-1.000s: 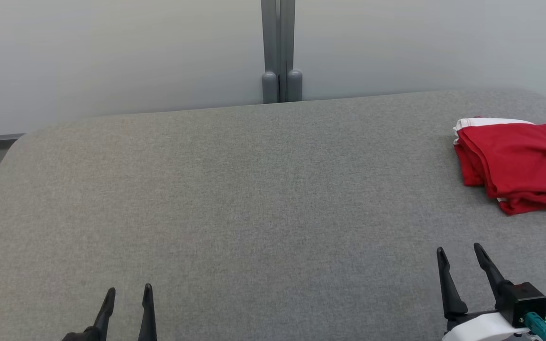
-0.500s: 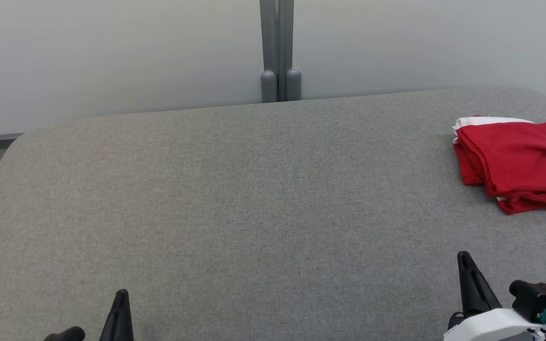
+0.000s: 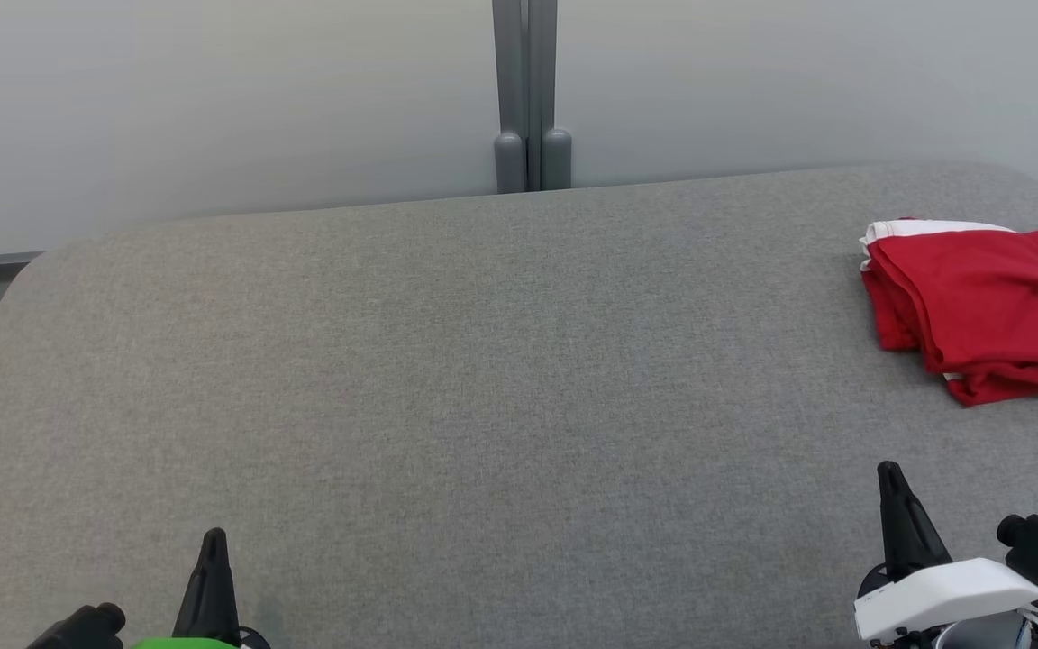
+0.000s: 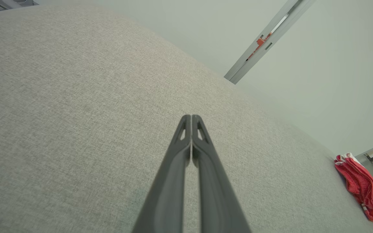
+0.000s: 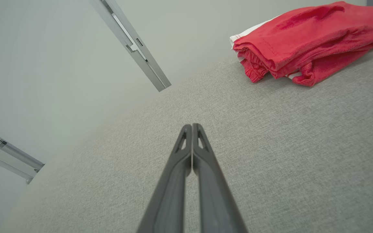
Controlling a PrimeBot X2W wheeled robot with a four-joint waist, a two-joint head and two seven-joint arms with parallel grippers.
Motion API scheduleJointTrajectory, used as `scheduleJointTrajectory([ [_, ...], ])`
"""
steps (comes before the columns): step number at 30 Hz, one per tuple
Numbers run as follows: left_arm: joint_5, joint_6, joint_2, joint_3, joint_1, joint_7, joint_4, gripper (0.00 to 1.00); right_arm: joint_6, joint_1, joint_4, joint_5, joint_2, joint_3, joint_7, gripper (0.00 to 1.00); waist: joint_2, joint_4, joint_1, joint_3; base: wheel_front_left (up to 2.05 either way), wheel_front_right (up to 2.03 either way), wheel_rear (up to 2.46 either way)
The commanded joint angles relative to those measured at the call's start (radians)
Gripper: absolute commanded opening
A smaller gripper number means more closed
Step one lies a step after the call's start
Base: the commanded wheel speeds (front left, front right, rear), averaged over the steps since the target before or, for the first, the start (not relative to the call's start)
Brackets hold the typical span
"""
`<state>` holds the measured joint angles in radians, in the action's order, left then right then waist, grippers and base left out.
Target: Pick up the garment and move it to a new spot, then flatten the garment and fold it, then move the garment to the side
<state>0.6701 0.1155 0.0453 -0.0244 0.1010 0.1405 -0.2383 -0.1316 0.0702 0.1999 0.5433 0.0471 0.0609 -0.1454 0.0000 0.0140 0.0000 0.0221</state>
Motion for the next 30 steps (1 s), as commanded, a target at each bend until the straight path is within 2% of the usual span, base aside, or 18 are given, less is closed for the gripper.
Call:
scheduleJointTrajectory([
  [1,0.037,0.005,0.003,-0.007,-0.033,-0.01,0.01,0.0,0.0,-0.03,-0.009,0.043,0.007,0.005,0.008,0.0,0.0,0.0,0.0,0.0,0.0,0.0,0.0],
  [30,0.393,0.01,0.005,-0.04,-0.108,-0.106,0.004,0.0,0.001,-0.091,0.011,0.45,0.01,0.02,0.104,0.0,0.0,-0.004,0.0,-0.008,0.0,0.0,0.0],
])
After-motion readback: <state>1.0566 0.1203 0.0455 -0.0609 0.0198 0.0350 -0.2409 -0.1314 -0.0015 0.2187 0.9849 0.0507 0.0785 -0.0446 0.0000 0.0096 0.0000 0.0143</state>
